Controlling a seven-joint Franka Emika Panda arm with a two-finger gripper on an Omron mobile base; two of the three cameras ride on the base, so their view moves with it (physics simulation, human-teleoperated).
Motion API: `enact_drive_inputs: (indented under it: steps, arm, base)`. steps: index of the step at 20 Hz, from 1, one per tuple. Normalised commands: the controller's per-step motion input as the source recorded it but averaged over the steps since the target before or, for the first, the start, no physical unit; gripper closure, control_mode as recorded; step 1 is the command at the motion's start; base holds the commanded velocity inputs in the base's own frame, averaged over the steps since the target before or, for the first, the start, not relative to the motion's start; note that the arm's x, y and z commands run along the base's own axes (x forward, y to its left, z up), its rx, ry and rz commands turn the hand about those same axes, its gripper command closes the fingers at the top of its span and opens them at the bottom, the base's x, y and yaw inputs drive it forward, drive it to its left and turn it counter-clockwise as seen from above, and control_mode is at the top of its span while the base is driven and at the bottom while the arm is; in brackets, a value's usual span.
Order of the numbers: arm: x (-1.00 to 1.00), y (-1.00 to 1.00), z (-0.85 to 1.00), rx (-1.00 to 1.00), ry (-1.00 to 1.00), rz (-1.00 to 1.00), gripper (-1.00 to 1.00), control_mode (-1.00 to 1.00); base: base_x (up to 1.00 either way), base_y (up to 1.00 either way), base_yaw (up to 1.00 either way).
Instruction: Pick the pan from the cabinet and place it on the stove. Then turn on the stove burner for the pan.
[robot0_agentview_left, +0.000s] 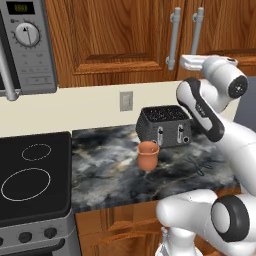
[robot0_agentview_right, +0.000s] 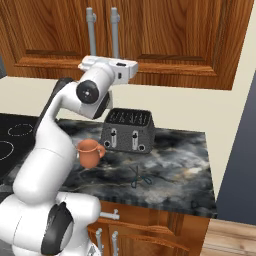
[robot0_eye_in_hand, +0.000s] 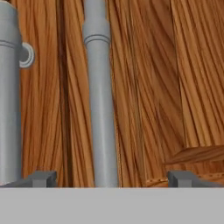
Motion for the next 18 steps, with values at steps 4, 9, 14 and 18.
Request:
enact_drive_inputs:
  steps: [4, 9, 14, 18]
  arm:
    - [0.35, -0.03, 0.01, 0.0, 0.0, 0.0, -1.0, -1.0]
    - [0.28, 0.0, 0.0, 0.0, -0.01, 0.0, -1.0, -1.0]
    - [0.22, 0.0, 0.0, 0.0, 0.0, 0.0, -1.0, -1.0]
    - [0.26, 0.0, 0.0, 0.0, 0.0, 0.01, -1.0, -1.0]
  base:
    - [0.0, 0.0, 0.0]
    - [0.0, 0.0, 0.0]
    - [0.0, 0.0, 0.0]
    - [0.0, 0.0, 0.0]
